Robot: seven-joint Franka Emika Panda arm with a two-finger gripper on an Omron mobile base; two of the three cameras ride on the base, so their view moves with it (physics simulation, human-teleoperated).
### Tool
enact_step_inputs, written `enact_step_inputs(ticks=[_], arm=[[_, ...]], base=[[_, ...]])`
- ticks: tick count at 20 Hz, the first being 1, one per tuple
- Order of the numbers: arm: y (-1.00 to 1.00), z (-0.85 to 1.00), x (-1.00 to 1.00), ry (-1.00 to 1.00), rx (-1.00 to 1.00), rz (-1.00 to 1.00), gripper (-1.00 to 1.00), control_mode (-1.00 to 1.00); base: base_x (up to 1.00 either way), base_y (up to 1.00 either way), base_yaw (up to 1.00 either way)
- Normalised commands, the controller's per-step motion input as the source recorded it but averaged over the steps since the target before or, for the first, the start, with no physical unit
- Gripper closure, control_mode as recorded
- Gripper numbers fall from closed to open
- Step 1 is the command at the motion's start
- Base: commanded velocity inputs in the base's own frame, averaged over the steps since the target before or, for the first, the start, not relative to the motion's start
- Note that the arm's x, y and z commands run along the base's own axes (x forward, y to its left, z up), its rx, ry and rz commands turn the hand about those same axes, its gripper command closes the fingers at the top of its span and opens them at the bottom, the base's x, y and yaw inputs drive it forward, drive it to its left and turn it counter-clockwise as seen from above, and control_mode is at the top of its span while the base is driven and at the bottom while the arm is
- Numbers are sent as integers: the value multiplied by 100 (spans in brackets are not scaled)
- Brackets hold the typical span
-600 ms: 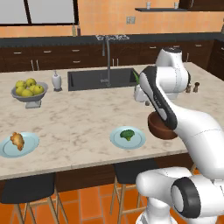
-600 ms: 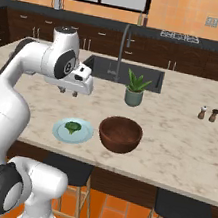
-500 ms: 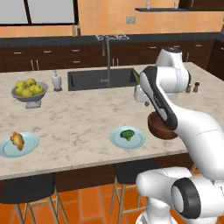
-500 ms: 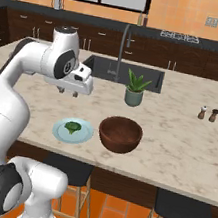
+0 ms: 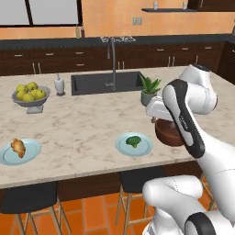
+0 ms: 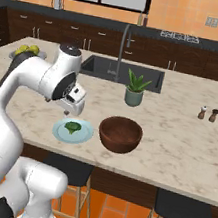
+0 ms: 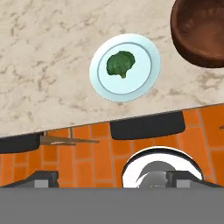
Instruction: Pick the chicken drumstick and broccoli from their plates and place them in the bowl. Then put the bowl in the fridge.
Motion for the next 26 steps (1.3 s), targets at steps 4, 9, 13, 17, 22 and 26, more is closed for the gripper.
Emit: enact_step_inputs(ticks=[4, 9, 13, 17, 22, 26], arm=[[0, -54, 0, 2, 26, -27, -100, -100], [0, -46, 22, 3, 22, -14, -100, -100], [5, -27, 55, 14, 1, -15, -100, -100], [11, -15, 55, 13, -2, -20, -100, -100], [0, -36, 46, 2, 0, -14, -100, -100], [0, -42, 18, 11, 3, -10, -100, -100]], base=[[0, 0, 0], [0, 0, 0], [0, 0, 0], [0, 0, 0], [0, 0, 0], [0, 0, 0]])
